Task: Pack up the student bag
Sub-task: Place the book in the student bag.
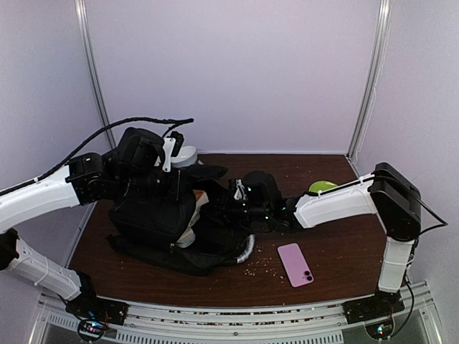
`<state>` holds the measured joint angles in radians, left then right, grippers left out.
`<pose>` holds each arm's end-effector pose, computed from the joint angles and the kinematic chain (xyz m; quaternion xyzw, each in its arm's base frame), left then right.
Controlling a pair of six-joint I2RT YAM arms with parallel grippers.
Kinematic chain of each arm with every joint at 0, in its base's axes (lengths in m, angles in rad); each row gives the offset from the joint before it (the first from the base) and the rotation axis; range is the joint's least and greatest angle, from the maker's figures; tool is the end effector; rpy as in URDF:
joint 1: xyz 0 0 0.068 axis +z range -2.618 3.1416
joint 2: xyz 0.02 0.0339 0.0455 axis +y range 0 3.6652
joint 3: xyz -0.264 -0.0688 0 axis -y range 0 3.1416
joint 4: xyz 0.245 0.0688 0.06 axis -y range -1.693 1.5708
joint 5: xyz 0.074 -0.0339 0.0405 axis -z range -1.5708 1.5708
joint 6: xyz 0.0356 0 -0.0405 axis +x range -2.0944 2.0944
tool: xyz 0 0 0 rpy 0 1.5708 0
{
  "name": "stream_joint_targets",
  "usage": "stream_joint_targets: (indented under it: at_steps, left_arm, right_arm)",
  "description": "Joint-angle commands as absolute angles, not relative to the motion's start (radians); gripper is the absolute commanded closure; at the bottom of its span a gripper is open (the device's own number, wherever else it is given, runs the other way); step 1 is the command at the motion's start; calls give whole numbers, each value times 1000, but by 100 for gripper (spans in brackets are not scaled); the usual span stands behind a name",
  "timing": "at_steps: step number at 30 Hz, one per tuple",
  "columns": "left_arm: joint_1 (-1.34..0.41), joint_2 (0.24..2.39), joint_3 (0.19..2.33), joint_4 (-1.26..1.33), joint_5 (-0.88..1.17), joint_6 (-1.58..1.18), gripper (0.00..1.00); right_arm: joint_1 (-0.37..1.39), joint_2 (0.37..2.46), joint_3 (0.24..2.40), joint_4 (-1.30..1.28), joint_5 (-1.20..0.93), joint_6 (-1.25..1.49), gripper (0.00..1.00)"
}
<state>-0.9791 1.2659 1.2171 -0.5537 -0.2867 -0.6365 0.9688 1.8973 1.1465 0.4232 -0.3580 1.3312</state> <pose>0.1631 -0.2247 0.3520 0.0838 0.8745 -0.2456 0.4098 0.2312 0.3585 0.2057 0.0422 0.8055 0.5822 0.1020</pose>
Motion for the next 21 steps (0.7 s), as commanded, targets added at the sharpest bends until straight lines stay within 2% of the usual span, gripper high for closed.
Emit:
stream_joint_targets:
  at_steps: [1,6,12,17,21]
  left_arm:
    - [-981,1226,1230,-396,-271,-628,100]
    - [-982,1228,1223,-380,-232,-637,100]
    - [-982,1250,1225,-352,-162,-650,100]
    - [-982,1254,1226,-341,-130,-660,100]
    - [-982,1239,1221,-356,-171,-653,100]
  right_arm:
    - [964,1954,1236,452,-349,1340,80]
    - [965,2039,1318,449,-368,1374,87]
    - [978,2142,1473,397,-404,1379,91]
    - [993,2236,1607,339,-452,1373,89]
    - [986,2210,1589,349,-470,1365,83]
